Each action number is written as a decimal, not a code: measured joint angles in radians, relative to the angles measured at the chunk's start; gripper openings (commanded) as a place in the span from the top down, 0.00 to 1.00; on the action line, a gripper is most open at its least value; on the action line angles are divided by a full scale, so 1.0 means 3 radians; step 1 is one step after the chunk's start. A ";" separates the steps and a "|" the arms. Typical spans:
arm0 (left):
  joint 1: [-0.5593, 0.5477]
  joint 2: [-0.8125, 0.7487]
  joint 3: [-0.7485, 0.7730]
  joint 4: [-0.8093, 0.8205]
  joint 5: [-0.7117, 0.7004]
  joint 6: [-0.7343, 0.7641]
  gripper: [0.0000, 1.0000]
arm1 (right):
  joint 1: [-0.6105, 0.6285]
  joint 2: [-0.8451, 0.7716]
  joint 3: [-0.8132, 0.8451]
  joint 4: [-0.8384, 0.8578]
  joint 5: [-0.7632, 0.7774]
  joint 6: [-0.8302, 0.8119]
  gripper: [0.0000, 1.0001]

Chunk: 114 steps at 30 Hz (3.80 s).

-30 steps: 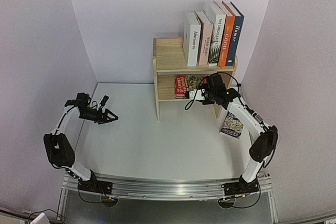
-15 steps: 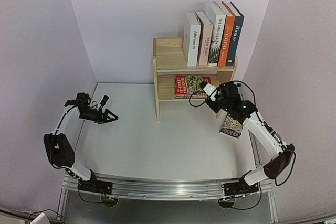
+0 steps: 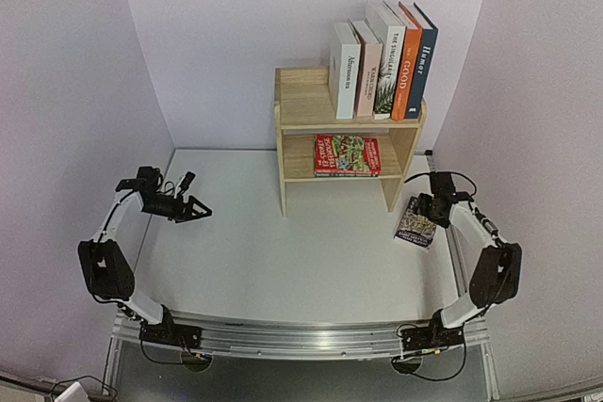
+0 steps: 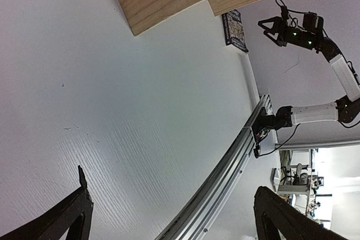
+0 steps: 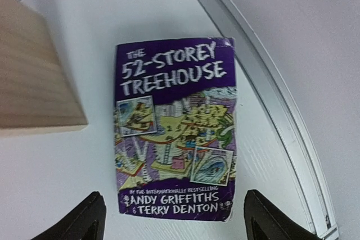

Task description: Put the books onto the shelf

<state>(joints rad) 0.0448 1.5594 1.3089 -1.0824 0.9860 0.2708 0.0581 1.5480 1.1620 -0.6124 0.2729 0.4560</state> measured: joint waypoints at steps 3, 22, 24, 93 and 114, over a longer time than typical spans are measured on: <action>0.0000 -0.0072 -0.0002 0.0000 -0.0032 0.0008 0.00 | -0.0226 0.0174 0.0002 -0.0014 -0.0028 0.0268 0.14; 0.0000 -0.0191 -0.0003 -0.0003 -0.0072 0.0059 0.00 | -0.1013 0.1267 0.0217 0.0410 -0.1259 0.0619 0.42; 0.0000 -0.0191 -0.0003 -0.0003 -0.0072 0.0059 0.00 | -0.1012 0.1317 0.0242 0.0474 -0.1351 0.0642 0.63; -0.1790 0.0158 0.0036 -0.0408 0.0074 0.0670 1.00 | 0.3257 0.0700 0.0990 0.1102 -0.1681 -0.0778 0.45; -0.0039 -0.0477 -0.1359 0.2466 0.1136 -0.2794 1.00 | 0.4484 0.2295 0.1949 0.2961 0.1358 -0.4461 0.32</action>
<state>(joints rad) 0.0330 1.4163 0.9012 -0.3427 1.3270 -0.5674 1.4034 2.2364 1.7468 0.2758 0.6802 -0.8824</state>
